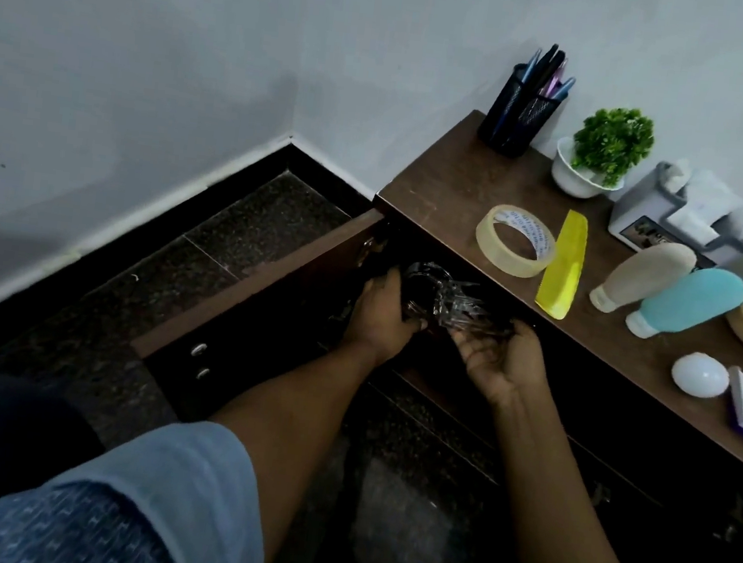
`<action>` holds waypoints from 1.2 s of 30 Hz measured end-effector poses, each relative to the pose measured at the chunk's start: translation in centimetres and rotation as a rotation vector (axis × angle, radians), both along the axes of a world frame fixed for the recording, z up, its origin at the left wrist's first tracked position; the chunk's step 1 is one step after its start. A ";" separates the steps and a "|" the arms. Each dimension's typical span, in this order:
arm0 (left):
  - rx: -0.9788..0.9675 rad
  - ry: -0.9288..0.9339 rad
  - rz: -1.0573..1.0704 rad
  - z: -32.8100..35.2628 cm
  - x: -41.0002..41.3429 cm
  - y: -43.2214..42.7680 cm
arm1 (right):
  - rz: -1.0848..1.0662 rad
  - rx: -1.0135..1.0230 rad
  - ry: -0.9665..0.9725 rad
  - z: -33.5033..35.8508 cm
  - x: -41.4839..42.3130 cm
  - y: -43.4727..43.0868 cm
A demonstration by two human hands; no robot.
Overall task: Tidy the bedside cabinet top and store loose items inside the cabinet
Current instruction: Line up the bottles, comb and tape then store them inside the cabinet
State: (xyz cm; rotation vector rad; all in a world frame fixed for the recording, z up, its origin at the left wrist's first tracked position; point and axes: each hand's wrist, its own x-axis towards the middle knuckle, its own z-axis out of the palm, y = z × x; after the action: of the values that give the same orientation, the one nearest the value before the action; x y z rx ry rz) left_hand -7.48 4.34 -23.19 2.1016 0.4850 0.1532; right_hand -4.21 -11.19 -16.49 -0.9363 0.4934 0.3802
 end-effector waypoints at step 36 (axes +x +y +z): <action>0.093 0.009 0.115 -0.5 3.2 -1.0 | 0.181 -0.768 -0.315 -3.6 2.9 5.6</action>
State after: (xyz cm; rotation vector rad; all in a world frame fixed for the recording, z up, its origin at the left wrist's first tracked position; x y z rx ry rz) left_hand -4.29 3.37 -23.67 2.1663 0.6149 0.2374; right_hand -1.26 -5.63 -20.10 -1.7614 0.2563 0.1919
